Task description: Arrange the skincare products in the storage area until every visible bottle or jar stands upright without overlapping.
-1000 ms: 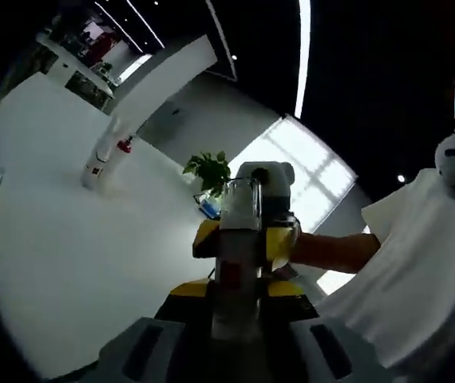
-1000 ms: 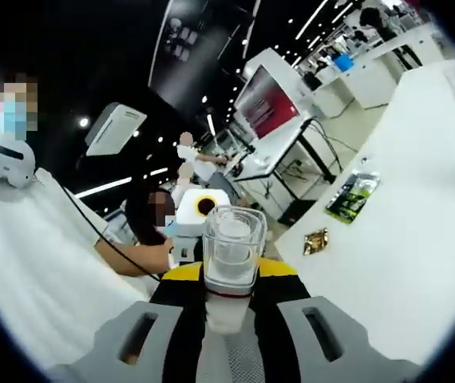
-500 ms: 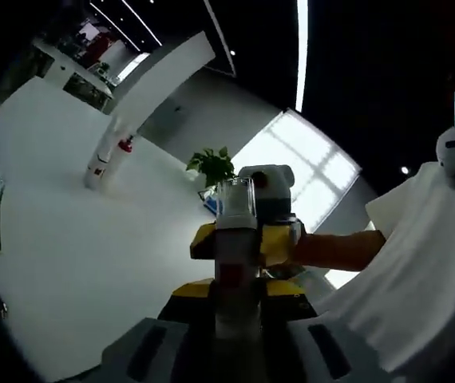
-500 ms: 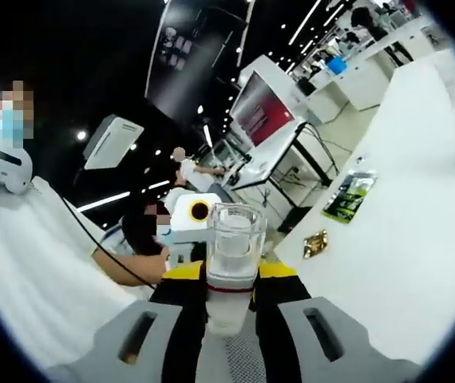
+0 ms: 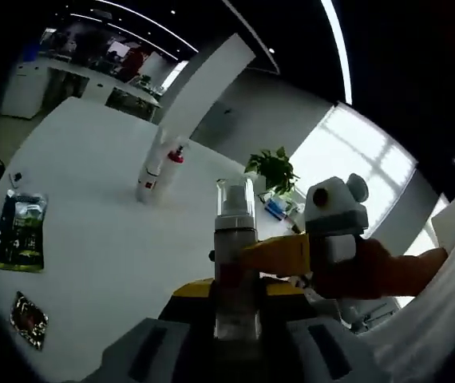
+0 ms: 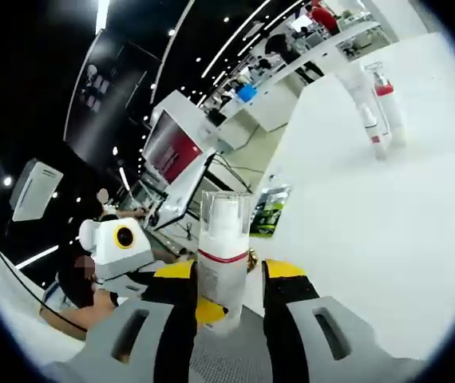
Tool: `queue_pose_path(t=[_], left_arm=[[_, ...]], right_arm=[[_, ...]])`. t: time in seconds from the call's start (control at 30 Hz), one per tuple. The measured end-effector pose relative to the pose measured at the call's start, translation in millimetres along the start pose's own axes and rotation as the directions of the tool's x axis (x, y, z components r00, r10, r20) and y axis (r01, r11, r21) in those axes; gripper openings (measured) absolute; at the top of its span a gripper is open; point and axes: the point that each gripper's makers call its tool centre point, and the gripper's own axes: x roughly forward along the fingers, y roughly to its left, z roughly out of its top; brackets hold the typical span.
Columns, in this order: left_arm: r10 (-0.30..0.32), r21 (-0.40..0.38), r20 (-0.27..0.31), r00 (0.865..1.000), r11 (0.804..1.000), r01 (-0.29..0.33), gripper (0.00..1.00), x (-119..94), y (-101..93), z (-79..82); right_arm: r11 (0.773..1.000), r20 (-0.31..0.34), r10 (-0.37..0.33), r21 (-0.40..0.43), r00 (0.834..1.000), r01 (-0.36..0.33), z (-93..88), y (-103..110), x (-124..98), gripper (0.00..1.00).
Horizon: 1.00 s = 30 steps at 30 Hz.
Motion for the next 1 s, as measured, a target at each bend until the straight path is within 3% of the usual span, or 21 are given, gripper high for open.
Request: queue_pose_path(t=[0.13, 0.27, 0.33, 0.4, 0.47, 0.6, 0.7, 0.73, 0.87, 0.93, 1.0], left_arm=[[0.079, 0.142, -0.039, 0.996, 0.987, -0.073, 0.2, 3, 4.2, -5.0], [0.165, 0.289, -0.076, 0.983, 0.947, -0.137, 0.2, 4, 5.7, -11.6], [0.208, 0.382, -0.094, 0.974, 0.911, -0.158, 0.2, 3, 5.7, -15.7], [0.206, 0.397, -0.1, 0.974, 0.905, -0.15, 0.2, 3, 2.6, -18.4], [0.182, 0.38, -0.102, 0.978, 0.916, -0.131, 0.2, 3, 0.0, -19.4], [0.082, 0.338, -0.091, 0.992, 0.94, -0.047, 0.2, 4, -13.5, -21.1], [0.002, 0.309, -0.112, 0.994, 0.95, 0.033, 0.22, 5, -23.9, -26.1], [-0.036, 0.274, -0.143, 0.989, 0.959, 0.074, 0.22, 5, -28.0, -32.3], [-0.164, 0.146, -0.15, 0.975, 0.972, 0.186, 0.25, -1, -41.1, -37.8], [-0.226, 0.098, -0.136, 0.965, 0.966, 0.241, 0.25, -5, -46.6, -35.5], [-0.324, -0.012, -0.111, 0.94, 0.946, 0.324, 0.26, -10, -56.3, -32.5]], right_arm=[[0.998, 0.011, -0.055, -0.031, 0.998, 0.055, -2.2, -4, -2, 0.22], [0.997, 0.03, -0.078, 0.009, 0.996, 0.078, -6.6, -9, -2, 0.2], [0.996, 0.032, -0.079, 0.04, 0.996, 0.078, -10.9, -11, -4, 0.2], [0.996, 0.036, -0.072, 0.056, 0.997, 0.07, -14.2, -11, -8, 0.19], [0.998, 0.038, -0.055, 0.044, 0.998, 0.053, -15.5, -10, -12, 0.18], [0.995, 0.034, 0.026, 0.097, 0.999, -0.029, -16.1, -7, -24, 0.17], [0.997, 0.003, 0.073, 0.029, 0.997, -0.073, -19.2, -4, -32, 0.17], [0.995, -0.021, 0.098, 0.007, 0.995, -0.098, -22.0, 0, -34, 0.17], [0.981, -0.058, 0.19, -0.039, 0.98, -0.192, -22.4, 17, -41, 0.17], [0.968, -0.067, 0.238, -0.063, 0.969, -0.242, -21.6, 26, -44, 0.17], [0.951, -0.076, 0.296, -0.069, 0.952, -0.302, -19.4, 36, -49, 0.17]])
